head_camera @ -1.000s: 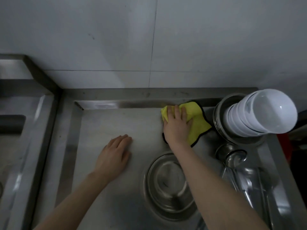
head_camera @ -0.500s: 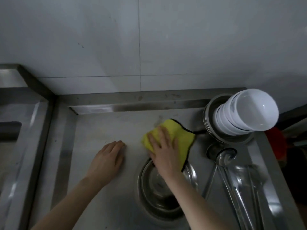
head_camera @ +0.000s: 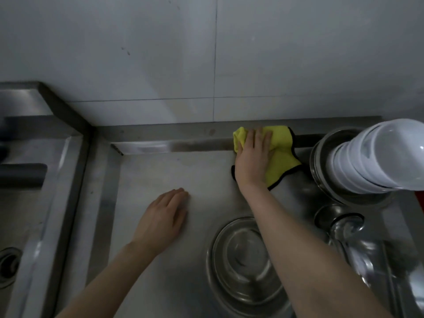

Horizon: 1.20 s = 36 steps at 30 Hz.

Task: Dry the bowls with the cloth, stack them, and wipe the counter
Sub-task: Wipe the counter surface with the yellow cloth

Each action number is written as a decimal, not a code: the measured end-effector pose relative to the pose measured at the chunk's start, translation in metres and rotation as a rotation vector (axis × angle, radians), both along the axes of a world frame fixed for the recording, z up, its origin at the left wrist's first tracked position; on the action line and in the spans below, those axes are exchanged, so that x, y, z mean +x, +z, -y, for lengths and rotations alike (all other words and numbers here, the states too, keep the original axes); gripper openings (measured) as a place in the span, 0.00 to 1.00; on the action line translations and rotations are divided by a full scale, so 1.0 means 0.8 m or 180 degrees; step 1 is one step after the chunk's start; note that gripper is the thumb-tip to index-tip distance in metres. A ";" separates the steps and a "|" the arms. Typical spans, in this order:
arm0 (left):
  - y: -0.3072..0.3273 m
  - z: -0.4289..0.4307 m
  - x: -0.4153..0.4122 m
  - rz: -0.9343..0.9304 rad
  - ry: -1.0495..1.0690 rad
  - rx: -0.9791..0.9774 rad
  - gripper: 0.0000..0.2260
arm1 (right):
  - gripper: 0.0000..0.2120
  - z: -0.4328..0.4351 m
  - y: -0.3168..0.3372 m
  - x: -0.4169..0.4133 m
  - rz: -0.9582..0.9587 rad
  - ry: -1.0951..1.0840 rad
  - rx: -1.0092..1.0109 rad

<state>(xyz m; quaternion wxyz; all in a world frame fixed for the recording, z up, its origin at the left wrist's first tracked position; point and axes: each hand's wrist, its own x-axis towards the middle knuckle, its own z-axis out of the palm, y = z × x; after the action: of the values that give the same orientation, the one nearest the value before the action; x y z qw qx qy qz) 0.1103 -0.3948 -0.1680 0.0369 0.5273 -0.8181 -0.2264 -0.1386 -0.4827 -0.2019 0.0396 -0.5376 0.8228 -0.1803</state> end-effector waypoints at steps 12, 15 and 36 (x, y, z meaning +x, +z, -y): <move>0.010 -0.066 0.111 0.0139 0.0615 -0.0093 0.20 | 0.23 0.007 0.009 0.206 -0.0358 0.2847 0.0676; 0.021 -0.090 0.145 0.0153 0.0774 -0.0098 0.20 | 0.24 -0.023 0.005 0.261 -0.0277 0.3244 0.0868; 0.034 -0.299 0.181 -0.0299 0.0504 -0.0099 0.17 | 0.24 -0.424 0.008 0.299 -0.0073 0.3383 0.1196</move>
<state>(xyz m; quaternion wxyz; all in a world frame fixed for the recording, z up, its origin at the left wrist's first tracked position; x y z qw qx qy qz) 0.2552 -0.1559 -0.1412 0.1011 0.5786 -0.7746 -0.2345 0.1007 -0.1438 -0.1955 0.2111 -0.8638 0.4572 0.0199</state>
